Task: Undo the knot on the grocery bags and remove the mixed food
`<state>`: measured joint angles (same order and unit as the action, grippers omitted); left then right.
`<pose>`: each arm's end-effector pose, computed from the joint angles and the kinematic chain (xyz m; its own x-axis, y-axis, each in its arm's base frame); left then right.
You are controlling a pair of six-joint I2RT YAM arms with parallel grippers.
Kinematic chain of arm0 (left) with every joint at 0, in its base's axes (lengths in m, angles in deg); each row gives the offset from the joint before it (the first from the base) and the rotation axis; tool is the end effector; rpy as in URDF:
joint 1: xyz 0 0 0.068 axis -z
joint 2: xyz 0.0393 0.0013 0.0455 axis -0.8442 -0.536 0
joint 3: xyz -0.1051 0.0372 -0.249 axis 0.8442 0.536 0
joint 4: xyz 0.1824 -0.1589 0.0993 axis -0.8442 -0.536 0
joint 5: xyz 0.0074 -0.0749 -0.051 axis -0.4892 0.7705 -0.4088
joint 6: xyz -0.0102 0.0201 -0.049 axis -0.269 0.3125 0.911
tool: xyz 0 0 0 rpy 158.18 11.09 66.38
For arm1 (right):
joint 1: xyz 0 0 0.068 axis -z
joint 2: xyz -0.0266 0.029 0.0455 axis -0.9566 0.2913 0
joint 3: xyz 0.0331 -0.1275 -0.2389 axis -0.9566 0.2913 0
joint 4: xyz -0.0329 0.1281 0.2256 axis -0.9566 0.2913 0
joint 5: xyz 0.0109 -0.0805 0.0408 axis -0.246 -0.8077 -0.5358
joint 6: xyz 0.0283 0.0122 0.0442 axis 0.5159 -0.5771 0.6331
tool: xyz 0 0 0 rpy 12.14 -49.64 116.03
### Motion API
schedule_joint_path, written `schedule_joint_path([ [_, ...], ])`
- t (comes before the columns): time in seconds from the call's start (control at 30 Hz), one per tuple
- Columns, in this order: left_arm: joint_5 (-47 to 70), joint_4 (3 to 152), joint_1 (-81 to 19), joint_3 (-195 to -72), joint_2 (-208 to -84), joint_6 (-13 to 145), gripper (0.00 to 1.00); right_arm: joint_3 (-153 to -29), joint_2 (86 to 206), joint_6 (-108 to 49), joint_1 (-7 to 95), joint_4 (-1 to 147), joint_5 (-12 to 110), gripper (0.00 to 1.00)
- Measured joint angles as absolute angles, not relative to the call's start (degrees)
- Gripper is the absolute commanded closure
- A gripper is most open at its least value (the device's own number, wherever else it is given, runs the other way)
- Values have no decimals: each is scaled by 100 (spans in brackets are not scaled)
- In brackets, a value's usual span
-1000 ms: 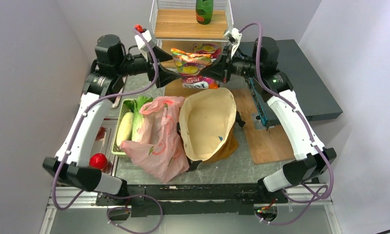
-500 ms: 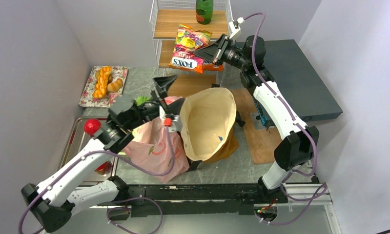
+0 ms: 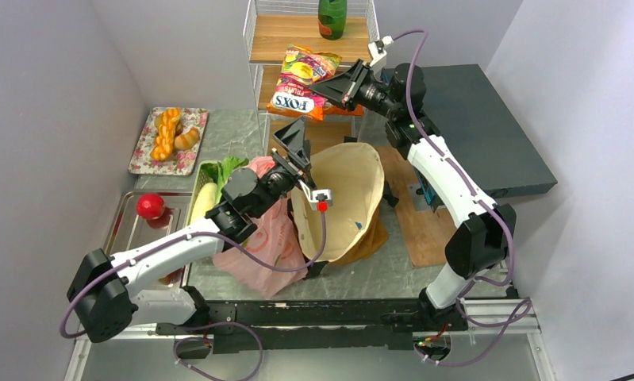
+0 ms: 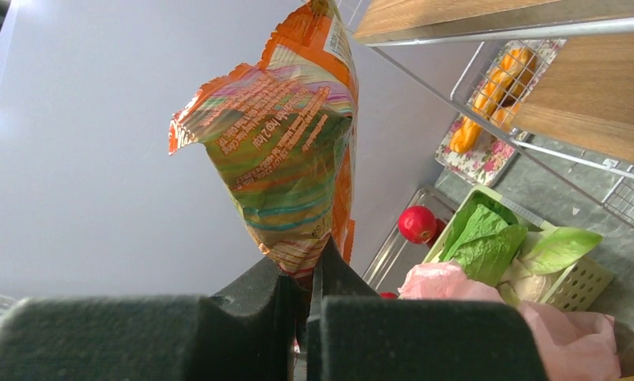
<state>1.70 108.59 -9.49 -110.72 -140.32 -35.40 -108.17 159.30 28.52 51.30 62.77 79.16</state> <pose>0.1918 -0.2121 0.3578 0.7244 0.6893 -0.0065 -0.1518 0.1687 0.9739 0.3524 0.1641 0.4454 -0.7137 0.4842 -0.5062 -0.4911 0.1695 0.8545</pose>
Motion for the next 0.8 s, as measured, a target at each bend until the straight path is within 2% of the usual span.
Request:
schedule_joint_path([
  [0.37,-383,11205,-978,-11308,-14073,-3866,11,-10679,15922,3027,5133,6413,7831,100],
  [0.43,-464,11203,-1048,-11404,-14147,-3857,15,-10666,15922,3055,5130,6413,7833,100],
  [0.57,-654,11045,-1187,-11577,-14296,-3704,32,-10546,15858,3118,5130,6415,7831,100],
  [0.73,-704,10923,-1266,-11607,-14362,-3636,64,-10380,15755,3245,5133,6417,7791,100],
  [0.8,-693,10866,-1266,-11614,-14359,-3603,73,-10351,15744,3298,5133,6415,7780,100],
])
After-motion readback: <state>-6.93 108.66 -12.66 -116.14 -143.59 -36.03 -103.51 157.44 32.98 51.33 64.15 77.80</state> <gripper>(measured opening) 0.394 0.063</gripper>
